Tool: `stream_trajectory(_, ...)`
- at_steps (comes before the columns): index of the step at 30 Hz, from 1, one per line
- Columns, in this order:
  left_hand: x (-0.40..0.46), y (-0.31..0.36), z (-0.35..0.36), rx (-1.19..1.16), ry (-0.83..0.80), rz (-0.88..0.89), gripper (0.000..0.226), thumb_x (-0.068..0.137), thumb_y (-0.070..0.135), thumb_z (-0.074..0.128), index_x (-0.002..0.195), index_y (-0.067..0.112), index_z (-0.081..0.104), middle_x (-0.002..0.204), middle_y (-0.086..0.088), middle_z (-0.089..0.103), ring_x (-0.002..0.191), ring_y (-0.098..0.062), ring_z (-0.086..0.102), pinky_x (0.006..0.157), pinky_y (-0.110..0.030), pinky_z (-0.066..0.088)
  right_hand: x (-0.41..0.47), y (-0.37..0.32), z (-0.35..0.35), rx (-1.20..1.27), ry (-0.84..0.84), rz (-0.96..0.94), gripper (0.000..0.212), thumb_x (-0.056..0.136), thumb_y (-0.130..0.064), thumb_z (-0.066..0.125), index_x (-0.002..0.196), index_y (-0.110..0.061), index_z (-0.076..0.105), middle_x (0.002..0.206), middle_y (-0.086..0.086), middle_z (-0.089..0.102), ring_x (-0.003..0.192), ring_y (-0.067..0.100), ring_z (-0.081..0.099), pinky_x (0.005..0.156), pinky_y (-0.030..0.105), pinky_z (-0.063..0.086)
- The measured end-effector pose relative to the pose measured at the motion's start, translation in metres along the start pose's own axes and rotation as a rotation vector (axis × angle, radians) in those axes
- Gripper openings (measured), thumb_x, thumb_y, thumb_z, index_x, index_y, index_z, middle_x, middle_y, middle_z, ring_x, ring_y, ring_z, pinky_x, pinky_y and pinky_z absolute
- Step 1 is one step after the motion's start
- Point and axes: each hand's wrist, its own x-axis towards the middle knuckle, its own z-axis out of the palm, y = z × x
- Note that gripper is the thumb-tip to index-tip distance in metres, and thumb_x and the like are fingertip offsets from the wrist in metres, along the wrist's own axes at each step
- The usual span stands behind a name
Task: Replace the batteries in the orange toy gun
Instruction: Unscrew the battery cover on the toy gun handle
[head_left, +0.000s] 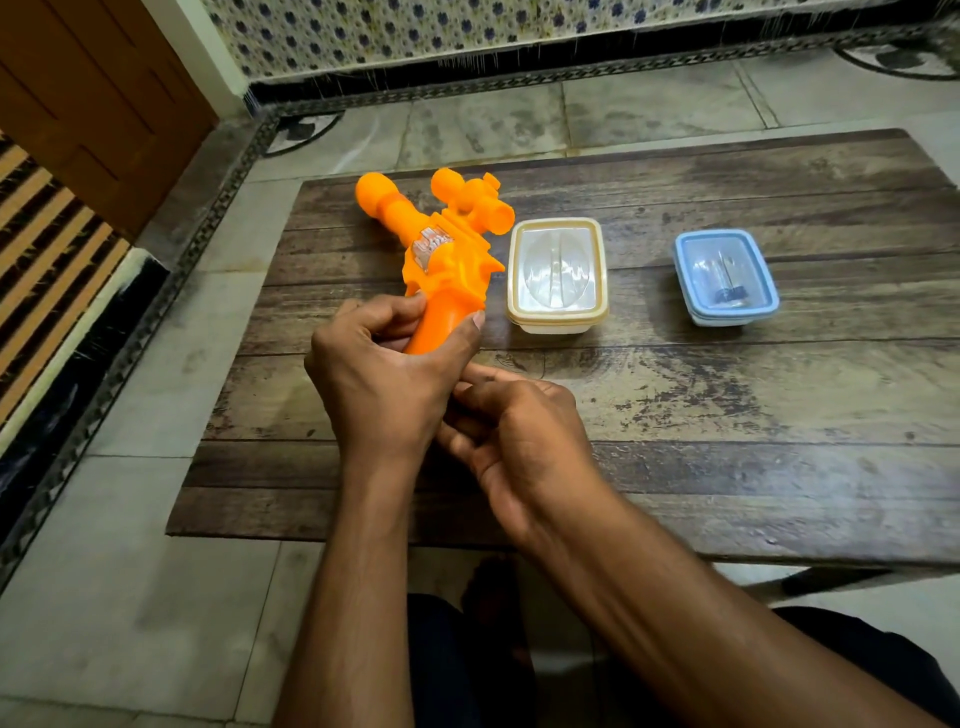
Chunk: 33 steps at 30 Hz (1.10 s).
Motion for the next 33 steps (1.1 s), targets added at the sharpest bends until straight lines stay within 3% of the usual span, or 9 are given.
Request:
stream_trajectory(15, 0.0046, -0.0017, -0.0029, -0.137, 0.014, -0.075, 0.045, 0.064, 0.033, 0.097, 0.097, 0.007, 0.081, 0.086, -0.001, 0.078, 0.076, -0.010, 0.077, 0.069, -0.028, 0.063, 0.0002, 0.0030, 0.0012, 0.075, -0.070, 0.000, 0.036, 0.096, 0.015, 0.043, 0.120, 0.010, 0.068, 0.119, 0.029, 0.070, 0.118, 0.036, 0.067, 0.101, 0.045, 0.056)
stream_trajectory(23, 0.0053, -0.0025, -0.0030, -0.133, 0.008, -0.068, 0.046, 0.063, 0.035, 0.097, 0.097, 0.008, 0.081, 0.086, -0.002, 0.078, 0.076, -0.010, 0.076, 0.068, -0.026, 0.062, 0.0003, 0.0021, 0.0013, 0.076, -0.059, -0.007, 0.036, 0.094, 0.019, 0.044, 0.118, 0.010, 0.068, 0.114, 0.024, 0.074, 0.096, 0.022, 0.073, 0.095, 0.042, 0.059)
stream_trajectory(27, 0.0050, -0.0021, -0.0041, -0.111, -0.001, -0.056, 0.047, 0.063, 0.036, 0.097, 0.098, 0.008, 0.081, 0.087, -0.001, 0.078, 0.077, -0.008, 0.076, 0.070, -0.027, 0.063, 0.0011, 0.0016, 0.0014, 0.079, -0.048, 0.007, 0.039, 0.091, 0.022, 0.042, 0.120, 0.013, 0.066, 0.119, 0.028, 0.071, 0.115, 0.030, 0.070, 0.102, 0.047, 0.056)
stream_trajectory(33, 0.0046, -0.0029, -0.0019, -0.099, 0.008, -0.044, 0.047, 0.063, 0.037, 0.097, 0.096, 0.008, 0.081, 0.086, -0.001, 0.078, 0.075, -0.007, 0.076, 0.068, -0.025, 0.062, 0.0017, 0.0005, 0.0031, 0.105, -0.023, 0.048, 0.043, 0.089, 0.023, 0.040, 0.122, 0.013, 0.065, 0.120, 0.029, 0.070, 0.117, 0.035, 0.068, 0.098, 0.046, 0.057)
